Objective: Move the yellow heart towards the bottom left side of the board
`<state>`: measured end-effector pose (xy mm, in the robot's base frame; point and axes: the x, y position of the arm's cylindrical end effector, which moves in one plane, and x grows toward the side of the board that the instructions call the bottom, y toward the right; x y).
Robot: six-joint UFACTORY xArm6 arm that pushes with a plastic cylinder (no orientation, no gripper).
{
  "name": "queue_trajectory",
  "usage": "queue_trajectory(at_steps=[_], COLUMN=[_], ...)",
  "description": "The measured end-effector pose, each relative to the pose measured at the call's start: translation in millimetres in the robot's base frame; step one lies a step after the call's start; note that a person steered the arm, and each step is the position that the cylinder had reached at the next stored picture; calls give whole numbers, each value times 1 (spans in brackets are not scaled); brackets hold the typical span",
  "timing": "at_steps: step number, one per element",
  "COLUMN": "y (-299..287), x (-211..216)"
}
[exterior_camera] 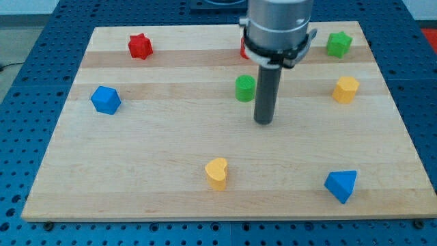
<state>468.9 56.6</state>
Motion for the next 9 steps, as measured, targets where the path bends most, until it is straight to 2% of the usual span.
queue_trajectory(at_steps=[1,2,3,5,6,7,8,9], y=[36,-27,-104,-241,-276,-243,-216,-191], x=[55,107,87,93,91,52,-20,-40])
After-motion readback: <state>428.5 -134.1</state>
